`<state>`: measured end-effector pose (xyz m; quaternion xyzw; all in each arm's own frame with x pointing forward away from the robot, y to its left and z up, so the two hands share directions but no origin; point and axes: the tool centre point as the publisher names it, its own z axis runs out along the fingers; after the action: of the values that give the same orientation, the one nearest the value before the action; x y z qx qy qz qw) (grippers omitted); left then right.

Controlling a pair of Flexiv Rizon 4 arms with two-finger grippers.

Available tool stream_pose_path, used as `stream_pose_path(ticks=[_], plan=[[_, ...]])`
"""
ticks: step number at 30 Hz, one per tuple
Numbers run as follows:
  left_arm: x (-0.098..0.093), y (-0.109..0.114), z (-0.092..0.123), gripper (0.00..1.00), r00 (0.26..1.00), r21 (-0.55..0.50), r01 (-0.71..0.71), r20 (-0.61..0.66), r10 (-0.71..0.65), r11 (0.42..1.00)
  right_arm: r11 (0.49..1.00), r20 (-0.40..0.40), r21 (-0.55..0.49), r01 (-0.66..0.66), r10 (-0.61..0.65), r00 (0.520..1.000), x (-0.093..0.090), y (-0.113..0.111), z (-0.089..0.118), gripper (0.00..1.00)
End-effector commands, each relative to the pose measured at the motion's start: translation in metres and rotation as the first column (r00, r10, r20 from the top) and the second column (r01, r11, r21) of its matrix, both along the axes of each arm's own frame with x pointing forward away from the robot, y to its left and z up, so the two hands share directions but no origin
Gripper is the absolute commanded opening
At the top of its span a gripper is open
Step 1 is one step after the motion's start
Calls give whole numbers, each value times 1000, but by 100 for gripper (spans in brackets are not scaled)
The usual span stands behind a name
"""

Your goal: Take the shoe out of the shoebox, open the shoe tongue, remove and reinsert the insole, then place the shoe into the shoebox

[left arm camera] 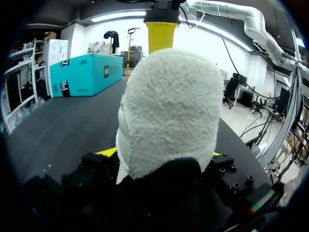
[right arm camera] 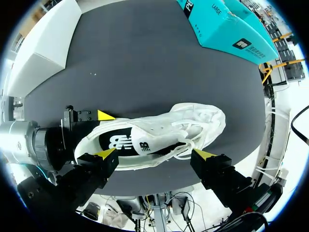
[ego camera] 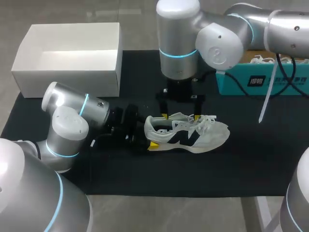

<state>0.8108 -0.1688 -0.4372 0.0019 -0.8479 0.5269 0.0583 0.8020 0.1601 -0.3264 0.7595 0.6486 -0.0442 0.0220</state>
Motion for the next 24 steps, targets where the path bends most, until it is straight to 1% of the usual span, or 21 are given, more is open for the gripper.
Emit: stream_pose_path(ticks=[1, 5, 9, 12, 16, 21, 24], plan=[[0, 2, -3, 0, 1000, 4, 1, 0, -1, 1000, 994, -14, -109, 1, -3, 1000, 1, 11, -5, 100], [0, 2, -3, 0, 1000, 4, 1, 0, -1, 1000, 986, -31, -168, -9, 3, 1000, -4, 15, -10, 100], [0, 2, -3, 0, 1000, 4, 1, 0, -1, 1000, 965, -37, -264, 2, -12, 999, -4, 14, -17, 100], [0, 2, -3, 0, 1000, 4, 1, 0, -1, 1000, 956, -28, -292, 23, -33, 999, -2, 9, -19, 100], [0, 2, -3, 0, 1000, 4, 1, 0, -1, 1000, 953, -30, -303, 28, -38, 999, -2, 6, -22, 100], [0, 2, -3, 0, 1000, 4, 1, 0, -1, 1000, 950, -45, -311, 33, -49, 998, -4, 4, -28, 100], [0, 2, -3, 0, 1000, 4, 1, 0, -1, 1000, 941, -53, -337, 31, -51, 997, -5, 3, -32, 100]])
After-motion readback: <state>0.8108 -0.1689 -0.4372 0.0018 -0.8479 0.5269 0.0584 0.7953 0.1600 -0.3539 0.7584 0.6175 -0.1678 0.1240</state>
